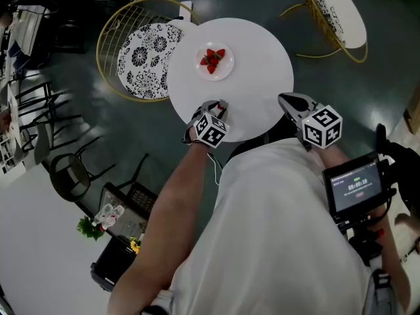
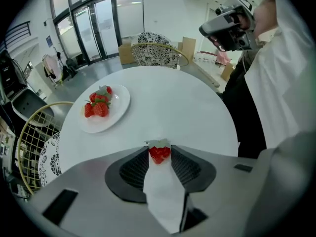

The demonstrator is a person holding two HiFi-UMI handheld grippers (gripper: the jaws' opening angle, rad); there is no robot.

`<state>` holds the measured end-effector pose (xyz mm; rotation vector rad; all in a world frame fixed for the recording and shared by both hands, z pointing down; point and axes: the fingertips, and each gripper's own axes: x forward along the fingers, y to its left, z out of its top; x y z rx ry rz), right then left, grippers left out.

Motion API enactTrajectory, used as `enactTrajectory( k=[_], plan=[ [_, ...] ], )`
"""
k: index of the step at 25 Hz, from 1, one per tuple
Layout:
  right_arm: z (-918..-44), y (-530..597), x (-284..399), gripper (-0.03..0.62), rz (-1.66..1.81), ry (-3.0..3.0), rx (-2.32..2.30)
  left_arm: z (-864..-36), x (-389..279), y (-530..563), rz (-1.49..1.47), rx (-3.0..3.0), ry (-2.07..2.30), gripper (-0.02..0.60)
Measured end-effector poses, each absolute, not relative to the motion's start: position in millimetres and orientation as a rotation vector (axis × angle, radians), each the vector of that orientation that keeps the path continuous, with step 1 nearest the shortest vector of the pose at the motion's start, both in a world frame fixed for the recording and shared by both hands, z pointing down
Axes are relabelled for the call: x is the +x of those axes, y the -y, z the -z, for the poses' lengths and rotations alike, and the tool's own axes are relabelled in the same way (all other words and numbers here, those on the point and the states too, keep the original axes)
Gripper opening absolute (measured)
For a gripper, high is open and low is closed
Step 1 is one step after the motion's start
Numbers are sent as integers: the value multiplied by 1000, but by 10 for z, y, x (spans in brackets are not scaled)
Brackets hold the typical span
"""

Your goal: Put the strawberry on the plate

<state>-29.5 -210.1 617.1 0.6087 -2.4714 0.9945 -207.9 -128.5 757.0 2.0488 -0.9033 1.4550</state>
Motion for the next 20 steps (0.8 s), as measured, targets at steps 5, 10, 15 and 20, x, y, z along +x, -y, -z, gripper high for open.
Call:
enactTrajectory(
  k=[5,10,15,20],
  plan=[
    [-6173,2112,-295,5,-996,2471,605,-7564,-2102,1288,-1448,2035,913,141],
    [-6150,2111,-329,5,-992,2480,591,-7498,-2088,1283,-1414,2030,943,140],
    [-6156,2379,-420,5,-987,2492,561,-7400,-2084,1547,-1325,2005,1018,140],
    [-6145,2539,-501,5,-976,2508,532,-7271,-2054,1749,-1177,1951,1125,140]
  ],
)
